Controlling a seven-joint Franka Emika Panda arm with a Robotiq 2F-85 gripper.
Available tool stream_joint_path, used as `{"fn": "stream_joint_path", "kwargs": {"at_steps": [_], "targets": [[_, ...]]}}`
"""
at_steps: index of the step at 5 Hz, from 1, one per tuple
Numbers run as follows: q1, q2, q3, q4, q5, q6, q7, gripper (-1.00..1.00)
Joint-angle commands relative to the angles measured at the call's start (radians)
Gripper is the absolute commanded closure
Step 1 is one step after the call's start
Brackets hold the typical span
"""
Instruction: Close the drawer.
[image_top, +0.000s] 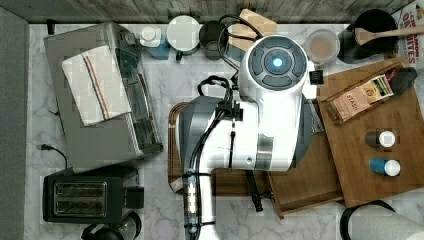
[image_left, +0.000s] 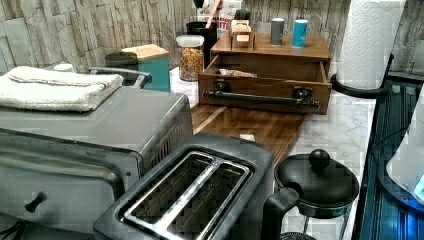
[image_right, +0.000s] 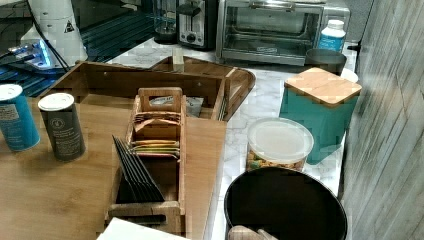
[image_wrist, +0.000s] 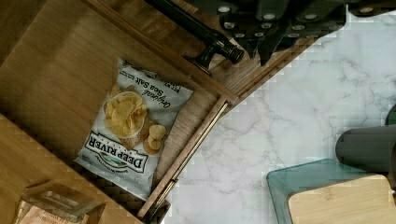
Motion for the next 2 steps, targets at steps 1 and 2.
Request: {"fn": "stream_joint_path", "kwargs": {"at_steps": [1,2], "targets": [[0.013,-0.03,0.028,-0.078,0.069,0.082,-0.361,1.0],[0.047,-0.043,0.056,-0.13,0.064,0.127,-0.418,1.0]]}}
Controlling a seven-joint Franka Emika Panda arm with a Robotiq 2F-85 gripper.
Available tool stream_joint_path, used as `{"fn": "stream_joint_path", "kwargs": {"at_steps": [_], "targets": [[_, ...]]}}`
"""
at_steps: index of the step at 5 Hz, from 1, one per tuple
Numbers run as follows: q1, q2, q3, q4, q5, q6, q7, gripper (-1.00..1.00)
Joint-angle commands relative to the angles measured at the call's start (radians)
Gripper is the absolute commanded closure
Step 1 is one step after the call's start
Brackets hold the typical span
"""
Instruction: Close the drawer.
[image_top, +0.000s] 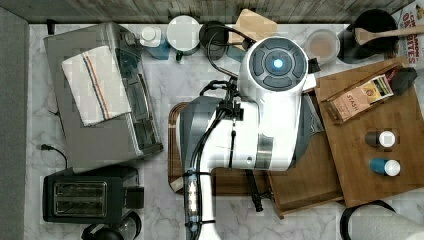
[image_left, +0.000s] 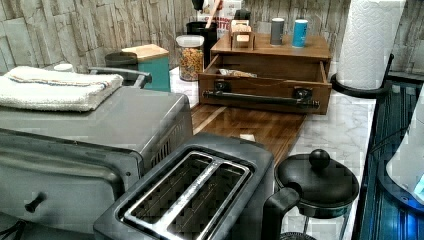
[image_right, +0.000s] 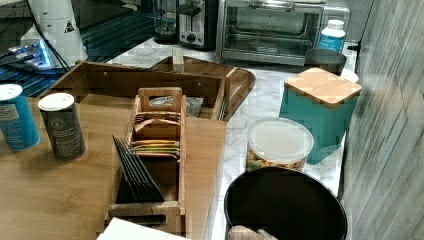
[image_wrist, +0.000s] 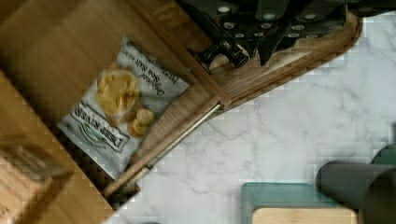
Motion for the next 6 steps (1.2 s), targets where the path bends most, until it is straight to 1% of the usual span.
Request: {"fn": "stream_joint_path", "kwargs": {"at_steps": [1,2,3,4,5,6], "targets": [[0.06,-0.064,0.082,-0.194,0.083,0.169,-0.202,1.0],[0.089,-0.091,0.094,-0.346,0.059,0.287,-0.25,1.0],[0.081,-0.098,0.108,-0.476,0.016,0.395,-0.299,1.0],[0.098,-0.098,0.095,-0.598,-0.087,0.486,-0.306,1.0],[0.105,-0.092,0.069,-0.683,-0.174,0.546,-0.325,1.0],[0.093,-0.067,0.053,-0.717,-0.171,0.567,-0.337,1.0]]}}
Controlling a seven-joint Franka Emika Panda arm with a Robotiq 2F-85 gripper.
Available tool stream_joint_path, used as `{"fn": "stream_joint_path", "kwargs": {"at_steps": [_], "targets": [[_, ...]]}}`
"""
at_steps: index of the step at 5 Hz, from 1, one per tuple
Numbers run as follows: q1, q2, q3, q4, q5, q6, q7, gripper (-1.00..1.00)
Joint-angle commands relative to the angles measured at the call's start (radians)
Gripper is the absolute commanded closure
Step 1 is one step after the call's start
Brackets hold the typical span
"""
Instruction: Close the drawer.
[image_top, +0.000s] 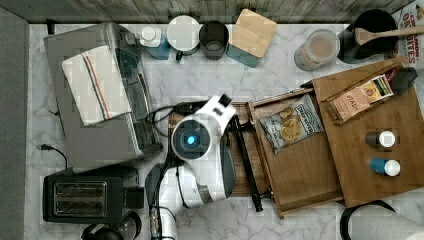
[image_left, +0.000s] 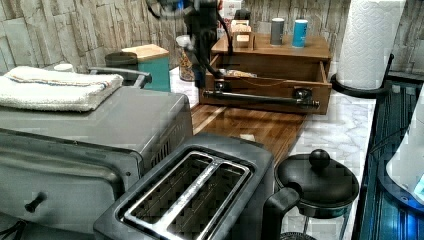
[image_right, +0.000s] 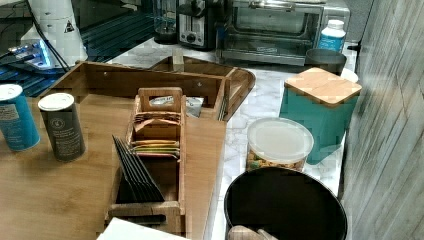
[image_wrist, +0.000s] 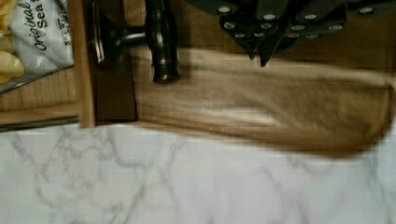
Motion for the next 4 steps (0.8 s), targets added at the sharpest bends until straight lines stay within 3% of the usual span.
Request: {"fn": "stream_joint_path", "kwargs": {"at_steps": [1,3,4], "targets": [[-0.035,-0.023,-0.053,-0.187,-0.087,0.058,-0.036,1.0],[-0.049,-0.039,-0.076,-0.208,-0.097,0.095,-0.098,1.0],[-0.1,-0.032,-0.057,-0.195,-0.102,0.1,-0.131,1.0]]}}
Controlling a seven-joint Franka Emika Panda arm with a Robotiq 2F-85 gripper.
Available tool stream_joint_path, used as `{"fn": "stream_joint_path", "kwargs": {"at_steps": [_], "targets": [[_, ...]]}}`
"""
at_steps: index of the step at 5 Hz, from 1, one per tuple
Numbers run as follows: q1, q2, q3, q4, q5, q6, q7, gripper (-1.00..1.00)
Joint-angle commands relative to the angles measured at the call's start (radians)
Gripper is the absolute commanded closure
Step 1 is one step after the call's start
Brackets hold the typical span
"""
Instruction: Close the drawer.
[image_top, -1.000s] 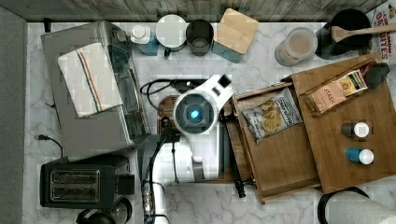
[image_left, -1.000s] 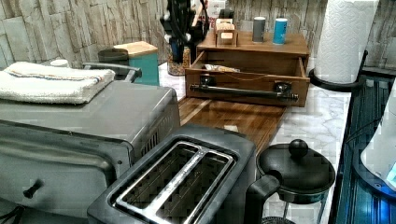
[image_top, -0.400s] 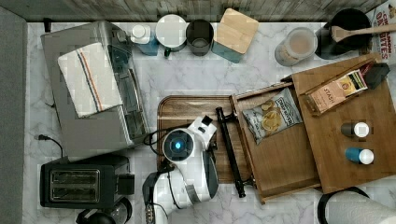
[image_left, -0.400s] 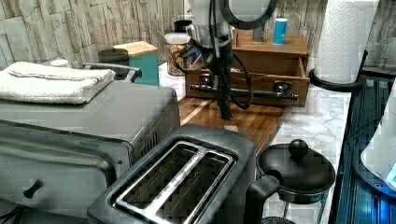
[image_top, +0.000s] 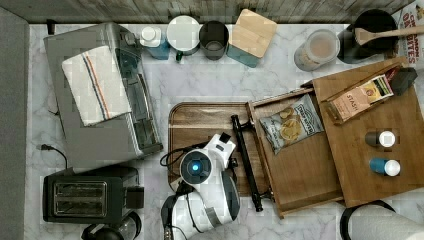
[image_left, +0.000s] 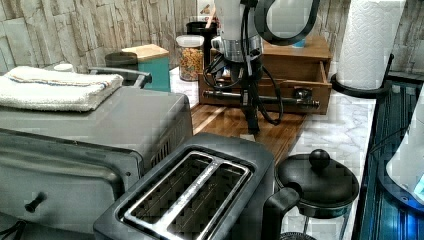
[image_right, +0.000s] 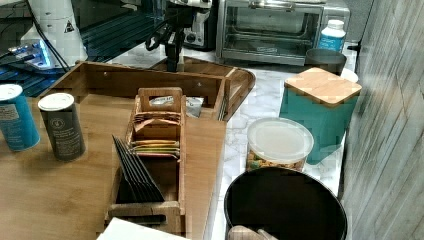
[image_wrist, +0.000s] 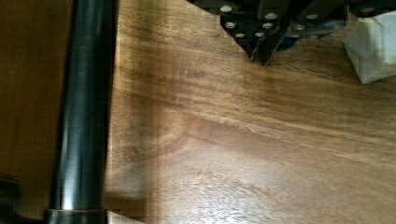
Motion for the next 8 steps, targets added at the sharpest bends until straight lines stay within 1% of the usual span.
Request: {"fn": "stream_joint_path", "kwargs": {"at_steps": [1,2,3,4,5,6,7,8], "targets": [[-0.114,-0.049,-0.085,0.085,0.02,-0.001,-0.253,1.0],[-0.139,-0.051,-0.129,0.106,0.005,0.025,-0.35,1.0],[-0.157,-0.052,-0.186,0.148,0.055,0.038,-0.489,1.0],[-0.178,-0.048,-0.242,0.19,0.134,0.066,-0.658,1.0],[-0.197,0.002,-0.303,0.292,0.22,0.02,-0.803,1.0],[-0.234,0.005,-0.312,0.351,0.196,-0.011,-0.828,1.0],[-0.259,0.041,-0.336,0.427,0.209,-0.032,-0.856,1.0],[-0.178,0.115,-0.482,0.505,0.342,0.009,-1.072,1.0]]}}
